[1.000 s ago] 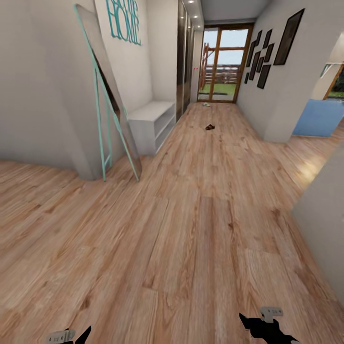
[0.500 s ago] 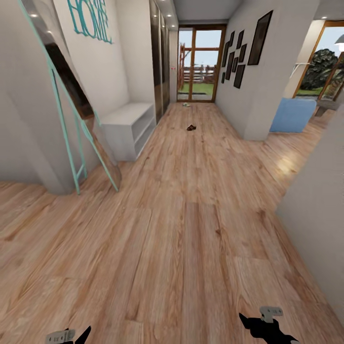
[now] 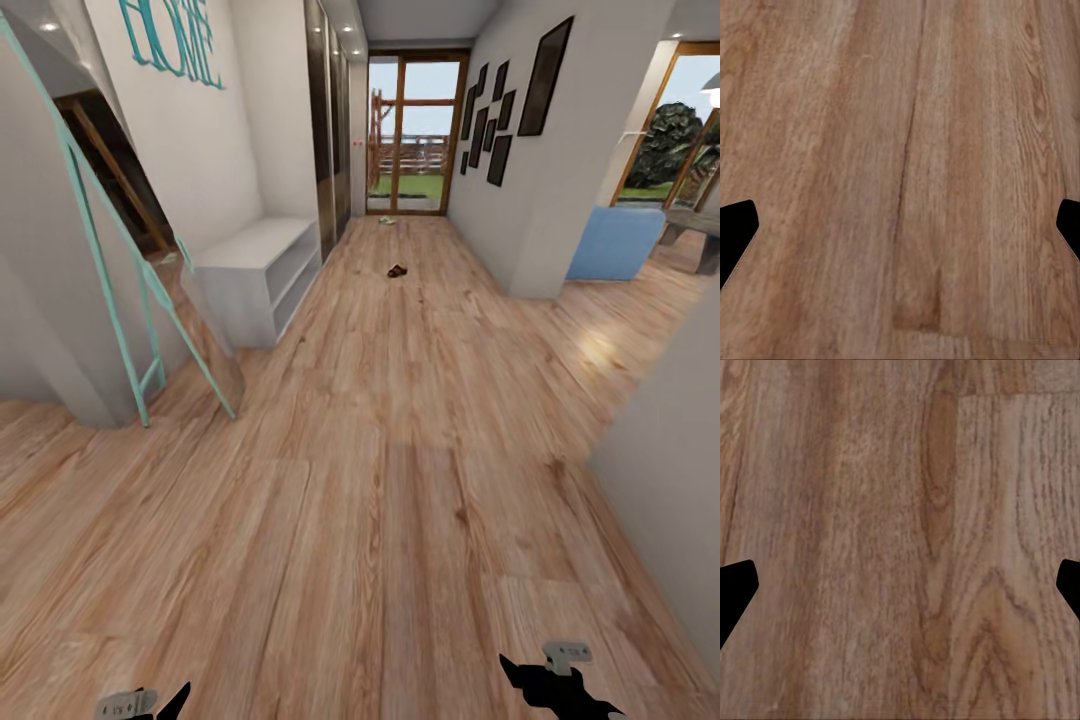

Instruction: Pick up the two gym shoes and the two sandals from the corridor floor and place them onto the hallstand (shoe rack) in the corridor, making sure they are on the rack and not on the floor. Arrange them so the two gym shoes are next to each other and the two sandals are next to each other.

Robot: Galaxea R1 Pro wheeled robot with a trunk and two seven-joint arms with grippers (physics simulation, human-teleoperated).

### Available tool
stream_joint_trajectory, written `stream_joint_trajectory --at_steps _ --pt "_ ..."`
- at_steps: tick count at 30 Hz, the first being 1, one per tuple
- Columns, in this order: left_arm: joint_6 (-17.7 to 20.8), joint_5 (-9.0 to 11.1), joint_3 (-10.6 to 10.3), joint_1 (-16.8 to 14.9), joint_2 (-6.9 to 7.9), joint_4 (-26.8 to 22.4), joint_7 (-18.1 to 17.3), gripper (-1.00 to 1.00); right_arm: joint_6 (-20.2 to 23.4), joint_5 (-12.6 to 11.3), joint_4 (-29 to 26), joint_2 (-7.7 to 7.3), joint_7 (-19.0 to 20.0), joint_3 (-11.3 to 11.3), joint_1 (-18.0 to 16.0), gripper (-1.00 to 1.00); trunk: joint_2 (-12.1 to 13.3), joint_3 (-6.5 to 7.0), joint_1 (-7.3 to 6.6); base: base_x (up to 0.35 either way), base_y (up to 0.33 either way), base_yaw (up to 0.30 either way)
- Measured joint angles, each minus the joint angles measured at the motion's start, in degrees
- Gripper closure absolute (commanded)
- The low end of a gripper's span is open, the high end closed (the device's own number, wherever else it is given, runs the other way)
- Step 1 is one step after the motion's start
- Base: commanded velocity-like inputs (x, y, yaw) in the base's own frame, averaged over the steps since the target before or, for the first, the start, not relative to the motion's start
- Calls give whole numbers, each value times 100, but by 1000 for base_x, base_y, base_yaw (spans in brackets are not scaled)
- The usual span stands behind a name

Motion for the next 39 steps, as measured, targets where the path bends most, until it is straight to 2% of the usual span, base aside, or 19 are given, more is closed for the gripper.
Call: stream_joint_trajectory --at_steps 14,28,39 --pt "0 0 2 0 -1 0 0 -100 2 5 0 0 -12 -1 0 -100 0 0 0 340 0 -8" --pt "0 0 3 -1 0 1 0 -100 2 5 -1 -1 -14 -1 1 -100 0 0 0 340 0 -200" --pt "0 0 3 -1 -2 0 0 -100 -1 14 0 -20 27 -1 0 -100 0 0 0 340 0 -29"
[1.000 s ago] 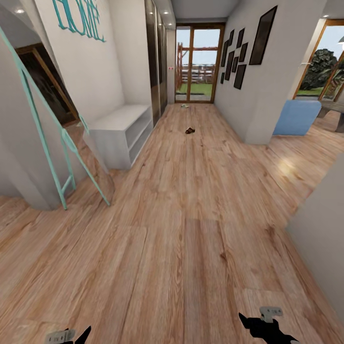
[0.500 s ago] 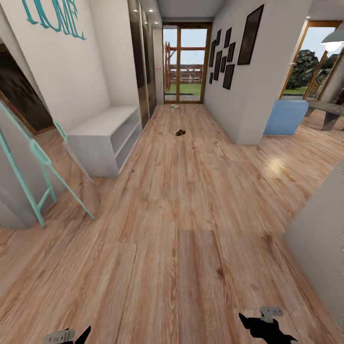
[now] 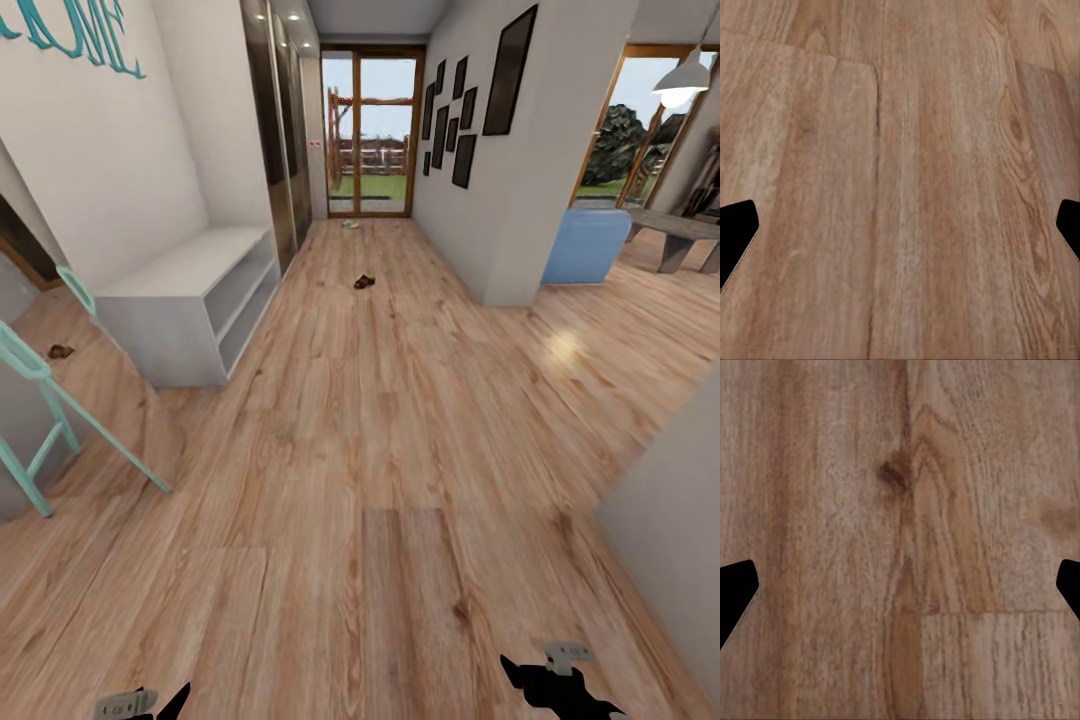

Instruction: Pick up the two gym shoes and the two sandals from the corridor floor and place them onto the hallstand (shoe rack) in the corridor, making sure they are on the rack and not on the floor. Arrange them so the two gym shoes are next to each other and the two sandals are next to each other.

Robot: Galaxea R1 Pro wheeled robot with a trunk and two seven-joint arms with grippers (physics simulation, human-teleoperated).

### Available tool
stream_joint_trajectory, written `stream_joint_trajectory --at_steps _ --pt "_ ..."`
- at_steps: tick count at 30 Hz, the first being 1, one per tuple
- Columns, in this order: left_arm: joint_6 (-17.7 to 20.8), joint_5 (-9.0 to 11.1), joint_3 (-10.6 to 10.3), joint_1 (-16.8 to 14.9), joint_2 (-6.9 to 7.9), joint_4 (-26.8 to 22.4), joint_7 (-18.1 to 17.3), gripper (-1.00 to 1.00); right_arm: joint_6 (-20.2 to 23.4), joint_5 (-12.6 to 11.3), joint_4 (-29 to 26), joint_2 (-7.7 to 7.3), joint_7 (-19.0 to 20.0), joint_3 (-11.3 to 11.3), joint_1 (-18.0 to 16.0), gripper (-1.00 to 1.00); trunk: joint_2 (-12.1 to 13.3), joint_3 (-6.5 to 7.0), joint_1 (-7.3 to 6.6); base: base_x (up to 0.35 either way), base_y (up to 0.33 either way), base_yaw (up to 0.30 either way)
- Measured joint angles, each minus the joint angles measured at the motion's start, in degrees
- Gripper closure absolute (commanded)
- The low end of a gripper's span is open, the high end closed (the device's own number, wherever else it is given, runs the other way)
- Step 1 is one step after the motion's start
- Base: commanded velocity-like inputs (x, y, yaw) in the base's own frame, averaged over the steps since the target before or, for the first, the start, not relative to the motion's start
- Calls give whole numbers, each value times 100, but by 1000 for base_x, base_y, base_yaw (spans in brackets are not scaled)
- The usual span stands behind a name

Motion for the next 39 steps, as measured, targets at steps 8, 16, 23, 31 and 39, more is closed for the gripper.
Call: stream_joint_trajectory --at_steps 8,16,23,31,39 --pt "0 0 4 1 2 0 0 -100 0 1 0 -7 -4 0 0 -100 0 0 0 340 0 -1" --pt "0 0 1 1 1 0 0 -100 2 3 4 4 -23 1 0 -100 0 0 0 340 0 0" --pt "0 0 0 1 0 2 0 -100 3 10 8 10 -37 5 1 -100 0 0 0 340 0 0" --pt "0 0 -2 1 -1 0 0 -100 3 11 9 11 -40 8 0 -100 0 0 0 340 0 0" --pt "0 0 4 1 -1 1 0 -100 3 11 9 11 -41 8 0 -100 0 0 0 340 0 0"
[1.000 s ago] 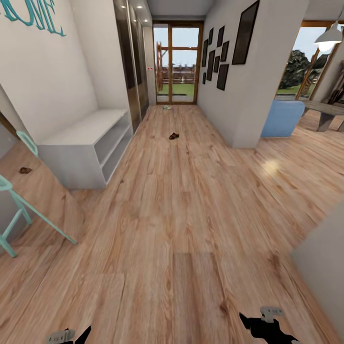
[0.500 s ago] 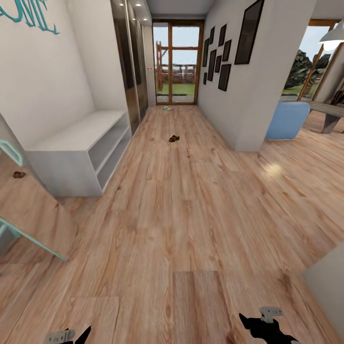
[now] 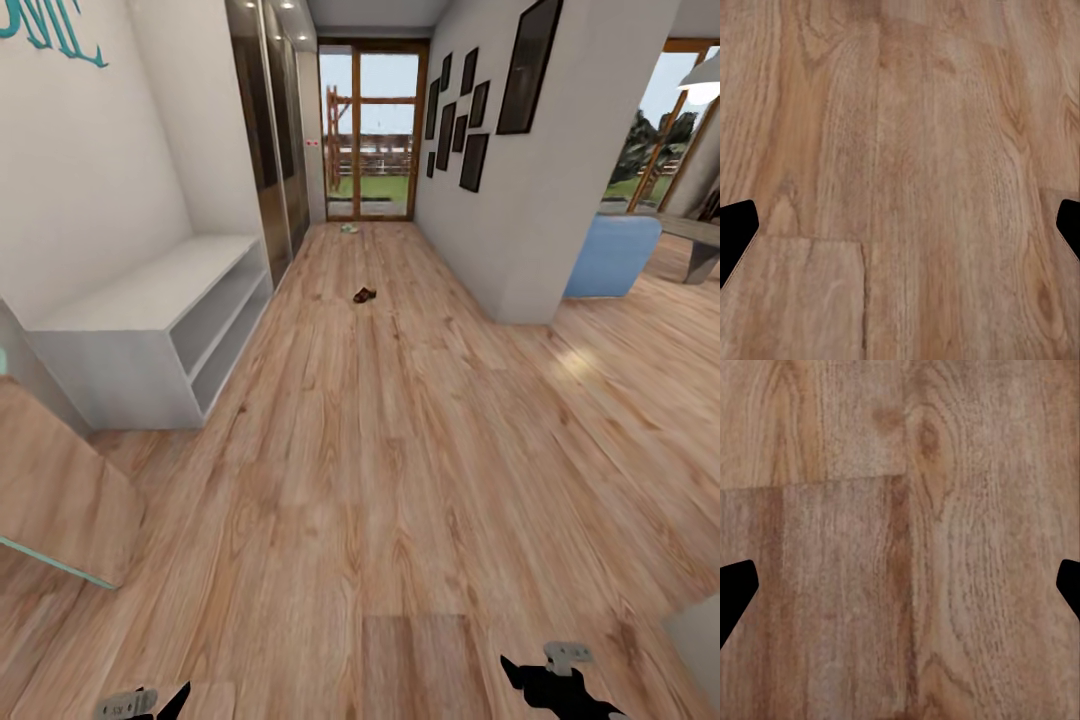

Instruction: Pick up the two gym shoes and the two sandals from the corridor floor and place them onto the hallstand (shoe rack) in the corridor, making sure they are on the rack and not on the floor. Arrange them so the two gym shoes are next to each other and the two sandals are next to each other.

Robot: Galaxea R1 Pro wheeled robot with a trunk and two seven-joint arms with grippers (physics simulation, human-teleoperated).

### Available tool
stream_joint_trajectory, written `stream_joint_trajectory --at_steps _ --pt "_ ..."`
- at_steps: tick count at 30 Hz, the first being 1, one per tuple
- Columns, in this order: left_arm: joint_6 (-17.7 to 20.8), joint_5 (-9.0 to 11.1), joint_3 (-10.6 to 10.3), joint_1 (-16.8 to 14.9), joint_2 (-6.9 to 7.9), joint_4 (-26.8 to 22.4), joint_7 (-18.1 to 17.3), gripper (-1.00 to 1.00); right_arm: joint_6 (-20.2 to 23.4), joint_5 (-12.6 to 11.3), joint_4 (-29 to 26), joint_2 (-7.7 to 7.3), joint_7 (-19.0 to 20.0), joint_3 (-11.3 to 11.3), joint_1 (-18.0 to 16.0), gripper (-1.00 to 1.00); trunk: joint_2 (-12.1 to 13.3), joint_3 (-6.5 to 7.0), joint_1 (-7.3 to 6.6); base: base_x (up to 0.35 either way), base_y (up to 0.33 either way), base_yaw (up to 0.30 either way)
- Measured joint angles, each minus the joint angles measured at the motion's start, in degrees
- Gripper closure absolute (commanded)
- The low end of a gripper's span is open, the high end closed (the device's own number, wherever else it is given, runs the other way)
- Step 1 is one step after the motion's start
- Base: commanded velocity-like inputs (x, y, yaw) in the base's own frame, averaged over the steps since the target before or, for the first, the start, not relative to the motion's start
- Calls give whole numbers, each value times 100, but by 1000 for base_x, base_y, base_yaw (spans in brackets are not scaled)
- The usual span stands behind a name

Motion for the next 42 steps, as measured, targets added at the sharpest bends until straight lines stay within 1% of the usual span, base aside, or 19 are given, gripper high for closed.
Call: stream_joint_trajectory --at_steps 26,36,42 --pt "0 0 1 0 0 5 6 -100 8 -1 0 0 20 -7 0 -100 0 0 0 340 0 -3" --pt "0 1 1 -2 1 4 6 -100 8 -1 -3 -1 30 -3 3 -100 0 14 0 340 0 -188" --pt "0 2 2 0 3 1 7 -100 9 -1 -1 0 21 -3 0 -100 0 18 0 340 0 -73"
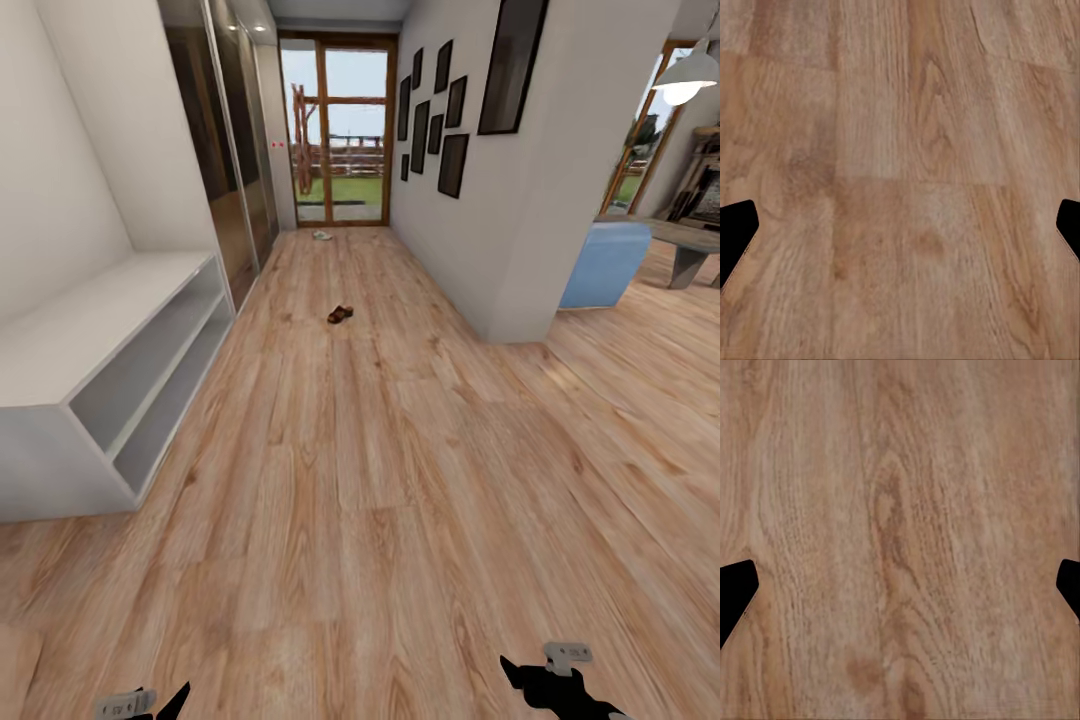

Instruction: Pick up the two gym shoes and the two sandals from the corridor floor and place them onto the hallstand (shoe rack) in the corridor, making sure they are on the rack and not on the floor. Arrange them so the two gym shoes are next to each other and the two sandals are next to each other.

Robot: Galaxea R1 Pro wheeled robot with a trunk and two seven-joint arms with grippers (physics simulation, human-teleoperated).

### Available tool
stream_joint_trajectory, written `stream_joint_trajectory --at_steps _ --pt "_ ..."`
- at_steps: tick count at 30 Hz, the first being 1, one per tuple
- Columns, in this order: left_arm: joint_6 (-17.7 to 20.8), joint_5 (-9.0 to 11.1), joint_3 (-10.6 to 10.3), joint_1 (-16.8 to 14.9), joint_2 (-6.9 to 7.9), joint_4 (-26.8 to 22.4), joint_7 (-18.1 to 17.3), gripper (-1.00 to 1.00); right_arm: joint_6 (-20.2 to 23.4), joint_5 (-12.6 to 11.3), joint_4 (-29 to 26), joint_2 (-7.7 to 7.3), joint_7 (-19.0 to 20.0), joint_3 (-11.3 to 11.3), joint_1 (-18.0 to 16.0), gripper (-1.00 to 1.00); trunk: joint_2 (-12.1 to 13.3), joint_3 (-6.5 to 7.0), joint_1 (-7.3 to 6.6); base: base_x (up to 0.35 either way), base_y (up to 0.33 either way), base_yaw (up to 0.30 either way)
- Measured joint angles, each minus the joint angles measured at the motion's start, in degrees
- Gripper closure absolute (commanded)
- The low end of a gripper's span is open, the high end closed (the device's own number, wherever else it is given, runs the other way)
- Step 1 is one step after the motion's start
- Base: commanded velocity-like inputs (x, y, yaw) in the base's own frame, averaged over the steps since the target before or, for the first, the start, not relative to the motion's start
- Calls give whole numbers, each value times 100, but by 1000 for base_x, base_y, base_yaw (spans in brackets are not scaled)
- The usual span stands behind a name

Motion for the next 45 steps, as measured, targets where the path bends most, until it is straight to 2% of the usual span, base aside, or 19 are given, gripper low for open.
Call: stream_joint_trajectory --at_steps 45 --pt "0 6 0 0 2 -2 -4 -100 0 0 1 0 -21 -3 0 -100 0 1 0 340 0 -2"
